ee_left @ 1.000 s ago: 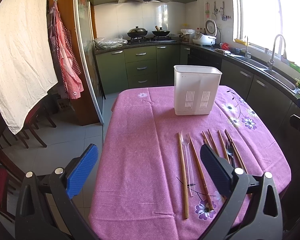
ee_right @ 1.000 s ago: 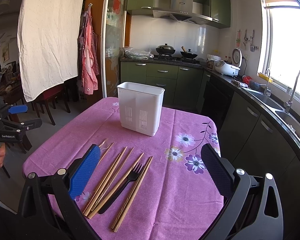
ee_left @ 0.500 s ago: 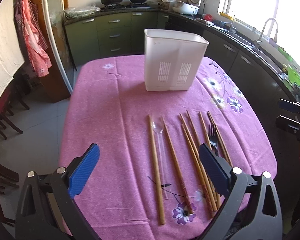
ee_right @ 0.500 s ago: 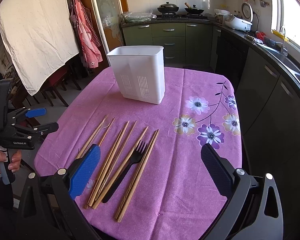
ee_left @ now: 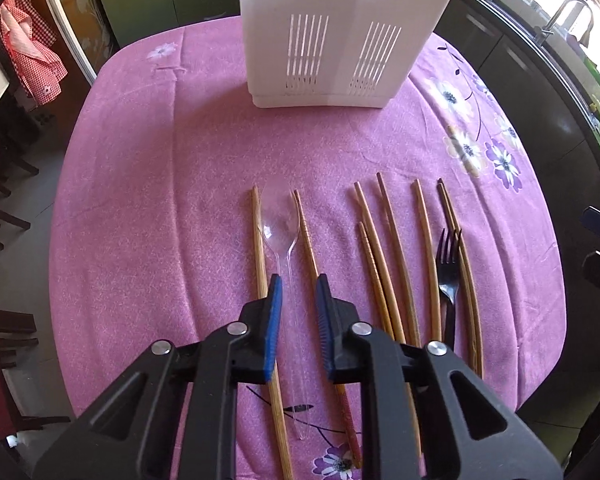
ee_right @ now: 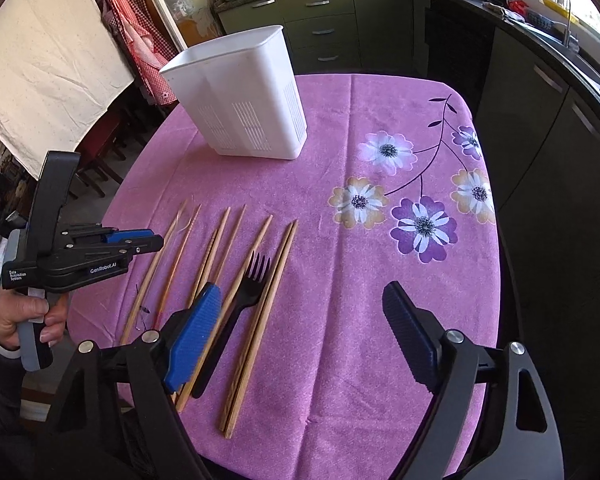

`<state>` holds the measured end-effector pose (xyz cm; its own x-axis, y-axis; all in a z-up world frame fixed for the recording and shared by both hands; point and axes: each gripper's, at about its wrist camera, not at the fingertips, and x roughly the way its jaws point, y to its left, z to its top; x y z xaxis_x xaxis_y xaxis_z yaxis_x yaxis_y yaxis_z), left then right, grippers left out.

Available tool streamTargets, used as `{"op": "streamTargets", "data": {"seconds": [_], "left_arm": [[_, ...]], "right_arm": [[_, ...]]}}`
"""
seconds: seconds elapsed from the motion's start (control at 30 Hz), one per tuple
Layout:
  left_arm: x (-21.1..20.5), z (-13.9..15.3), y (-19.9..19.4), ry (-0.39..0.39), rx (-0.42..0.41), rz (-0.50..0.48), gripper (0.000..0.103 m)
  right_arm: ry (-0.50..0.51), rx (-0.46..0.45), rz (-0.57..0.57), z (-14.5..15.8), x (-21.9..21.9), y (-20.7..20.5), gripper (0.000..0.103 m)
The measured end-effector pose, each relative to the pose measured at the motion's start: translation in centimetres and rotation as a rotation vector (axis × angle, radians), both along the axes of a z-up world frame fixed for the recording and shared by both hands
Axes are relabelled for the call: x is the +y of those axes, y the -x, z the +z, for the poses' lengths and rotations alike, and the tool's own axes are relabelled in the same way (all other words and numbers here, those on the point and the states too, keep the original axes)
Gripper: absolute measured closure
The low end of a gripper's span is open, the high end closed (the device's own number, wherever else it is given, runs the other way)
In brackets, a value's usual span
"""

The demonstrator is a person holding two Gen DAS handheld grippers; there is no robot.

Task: Organize utensils
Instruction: 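Grasp the clear plastic spoon with the left gripper while the right gripper grasps the black fork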

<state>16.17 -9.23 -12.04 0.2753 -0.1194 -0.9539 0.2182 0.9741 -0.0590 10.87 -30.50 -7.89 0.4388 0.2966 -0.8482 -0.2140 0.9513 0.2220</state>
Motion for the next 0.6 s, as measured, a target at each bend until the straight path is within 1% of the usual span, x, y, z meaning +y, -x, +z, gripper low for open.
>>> {"op": "streamTargets", "data": {"seconds": [0.1,0.17,0.37,0.6], "left_arm": [[-0.3,-0.7,-0.8,-0.037,0.020,-0.001,0.092],[-0.4,-1.0,-1.0,-0.058,0.028,-0.004,0.092],[-0.9,-2.0,-1.6,-0.083,0.055,-0.013,0.093],[-1.5,-3.0,-2.7,-0.110,0.061,-0.012,0.092]], "right_arm": [[0.017,-0.011,0.004,-0.1,0.3,0.1,0.023],[0.013,-0.006,0.014,-0.1,0.4,0.0,0.026],[0.015,0.001,0.028,-0.4,0.9,-0.2,0.026],[0.019,0.010,0.045,-0.6,1.5,-0.1,0.026]]}}
